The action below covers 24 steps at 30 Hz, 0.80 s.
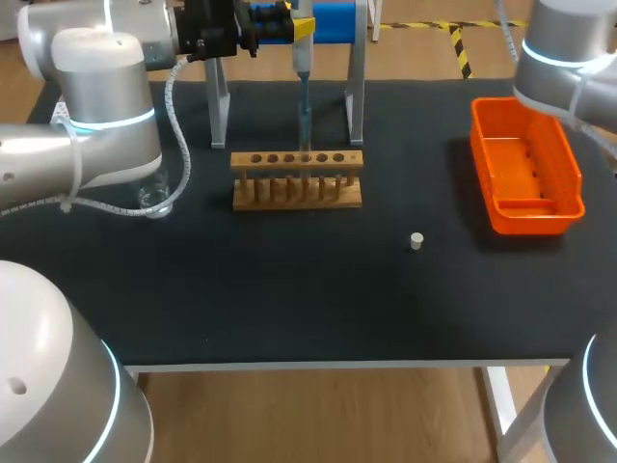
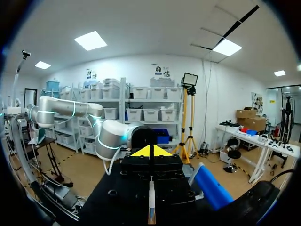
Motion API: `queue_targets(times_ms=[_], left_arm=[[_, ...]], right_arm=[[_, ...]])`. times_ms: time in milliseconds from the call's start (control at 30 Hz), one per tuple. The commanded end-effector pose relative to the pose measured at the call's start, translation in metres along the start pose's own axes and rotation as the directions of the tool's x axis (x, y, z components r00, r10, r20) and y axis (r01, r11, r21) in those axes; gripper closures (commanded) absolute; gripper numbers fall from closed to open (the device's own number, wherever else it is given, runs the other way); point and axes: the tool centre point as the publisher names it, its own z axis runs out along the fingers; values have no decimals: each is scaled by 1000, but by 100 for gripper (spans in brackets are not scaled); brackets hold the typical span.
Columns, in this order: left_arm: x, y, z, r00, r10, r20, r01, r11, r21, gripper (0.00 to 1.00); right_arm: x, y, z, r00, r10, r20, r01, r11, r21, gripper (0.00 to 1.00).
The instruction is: Invert the test tube, pick up the pipette, mount the tip to pipette, aspirate from beaker and dispense into the tube, eject the tip, return the pipette, and cap with the stopper.
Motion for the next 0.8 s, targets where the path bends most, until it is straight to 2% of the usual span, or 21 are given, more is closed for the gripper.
queue_targets(times_ms=[33, 433, 800], left_arm=[[-1, -1, 0, 1000, -1, -2, 1, 1000, -1, 100], [-1, -1, 0, 1000, -1, -2, 1, 1000, -1, 100], [-1, -1, 0, 1000, -1, -2, 1, 1000, -1, 100]], right_arm=[[-8, 4, 13, 999, 1, -54, 0, 1000, 12, 100], [-8, 4, 36, 996, 3, -89, 0, 999, 33, 100], [-1, -4, 42, 994, 21, -109, -15, 999, 48, 100]])
